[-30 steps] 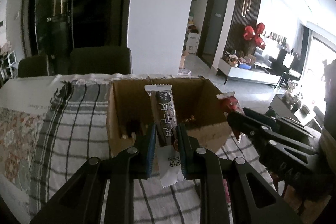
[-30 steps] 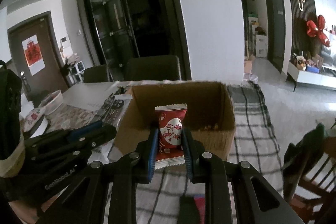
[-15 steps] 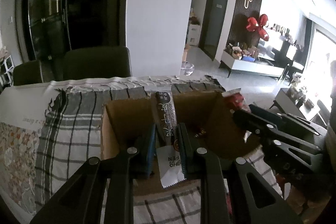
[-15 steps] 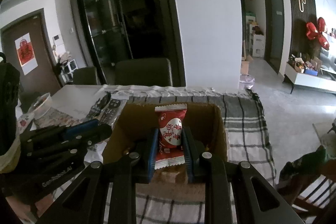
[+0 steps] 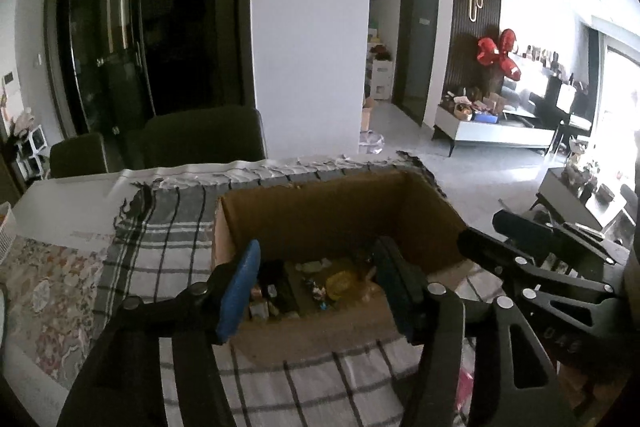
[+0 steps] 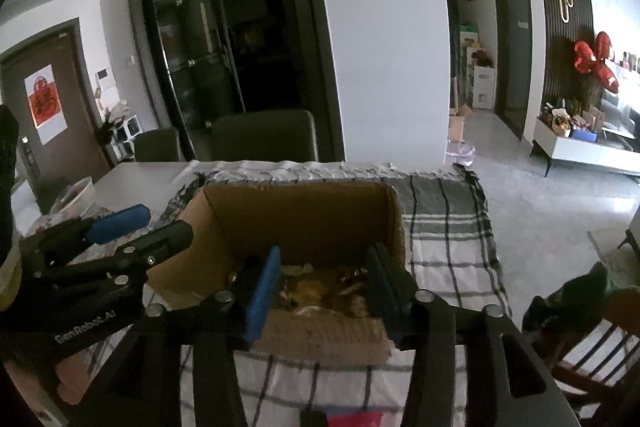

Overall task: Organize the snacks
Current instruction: 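Move both tools back from the box to the two packets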

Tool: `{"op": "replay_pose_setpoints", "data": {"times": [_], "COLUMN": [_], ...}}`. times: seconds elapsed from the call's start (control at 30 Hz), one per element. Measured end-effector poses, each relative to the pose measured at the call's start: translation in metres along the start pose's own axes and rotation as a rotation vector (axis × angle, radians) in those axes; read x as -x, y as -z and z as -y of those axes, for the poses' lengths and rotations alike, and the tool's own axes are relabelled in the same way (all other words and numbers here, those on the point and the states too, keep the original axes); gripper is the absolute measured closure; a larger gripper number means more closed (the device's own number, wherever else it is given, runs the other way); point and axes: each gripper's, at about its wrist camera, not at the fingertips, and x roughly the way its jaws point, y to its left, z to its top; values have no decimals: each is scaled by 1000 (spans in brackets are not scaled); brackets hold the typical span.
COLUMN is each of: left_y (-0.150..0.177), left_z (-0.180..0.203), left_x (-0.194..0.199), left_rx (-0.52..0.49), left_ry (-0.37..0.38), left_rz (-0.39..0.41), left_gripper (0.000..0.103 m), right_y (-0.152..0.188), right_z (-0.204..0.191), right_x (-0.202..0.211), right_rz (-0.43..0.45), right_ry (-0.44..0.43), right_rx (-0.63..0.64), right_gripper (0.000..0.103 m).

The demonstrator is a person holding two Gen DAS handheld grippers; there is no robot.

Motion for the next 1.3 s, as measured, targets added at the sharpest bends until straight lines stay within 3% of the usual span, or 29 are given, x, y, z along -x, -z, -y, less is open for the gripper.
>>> {"op": "replay_pose_setpoints", "data": {"times": [0.47, 1.23, 1.3], "left_y": [46, 130, 135], "left_z": [31, 48, 49], "left_x": [34, -5, -9], "left_rx": [-49, 0, -1], "left_ry": [-34, -41, -42], "left_rz": [5, -229, -246], "left_gripper": [38, 37, 37], "right_y": [48, 128, 133], "right_z": [12, 36, 37], "right_x": [46, 8, 3], "right_rz": [-10, -240, -264], "right_ry": [5, -56, -61], "right_rx": [19, -2, -2], "right_gripper": [55, 55, 46]}}
